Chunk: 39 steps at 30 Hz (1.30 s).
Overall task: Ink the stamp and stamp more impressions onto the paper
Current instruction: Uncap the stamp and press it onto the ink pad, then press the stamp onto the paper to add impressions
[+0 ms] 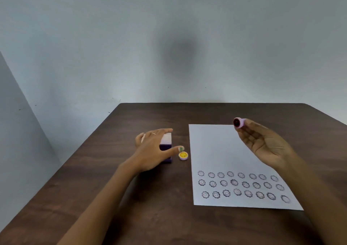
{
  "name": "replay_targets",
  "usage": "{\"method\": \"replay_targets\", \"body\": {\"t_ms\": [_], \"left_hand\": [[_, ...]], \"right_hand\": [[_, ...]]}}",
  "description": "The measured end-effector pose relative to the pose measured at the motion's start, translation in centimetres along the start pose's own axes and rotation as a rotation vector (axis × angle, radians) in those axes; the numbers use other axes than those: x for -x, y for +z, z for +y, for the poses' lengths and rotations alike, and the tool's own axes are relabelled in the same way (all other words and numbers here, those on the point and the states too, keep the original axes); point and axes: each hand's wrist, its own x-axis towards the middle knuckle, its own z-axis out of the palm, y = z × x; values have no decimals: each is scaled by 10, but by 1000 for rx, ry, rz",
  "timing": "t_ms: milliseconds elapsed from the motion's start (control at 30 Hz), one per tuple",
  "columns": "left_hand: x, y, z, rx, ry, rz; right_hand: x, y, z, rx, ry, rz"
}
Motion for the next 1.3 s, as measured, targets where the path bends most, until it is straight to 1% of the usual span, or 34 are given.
{"method": "replay_targets", "body": {"t_ms": [67, 167, 367, 500, 767, 1033, 1200, 1300], "left_hand": [[-1, 17, 27, 20, 81, -100], [-4, 40, 60, -43, 188, -246], [-4, 66, 86, -259, 307, -395], [1, 61, 82, -316, 306, -408], [25, 46, 69, -291, 304, -429], [52, 33, 59, -282, 275, -444], [60, 31, 59, -285, 247, -467], [61, 29, 61, -270, 232, -464]], "right_hand": [[-1, -13, -6, 27, -43, 35], [-3, -19, -11, 57, -91, 49], [-3, -20, -14, 52, -110, 28], [-1, -18, -13, 58, -109, 22], [-1, -18, -9, 59, -104, -4], [-2, -20, 0, 132, -99, -19], [5, -19, 3, 242, -129, 7], [14, -18, 6, 367, -165, -26]]}}
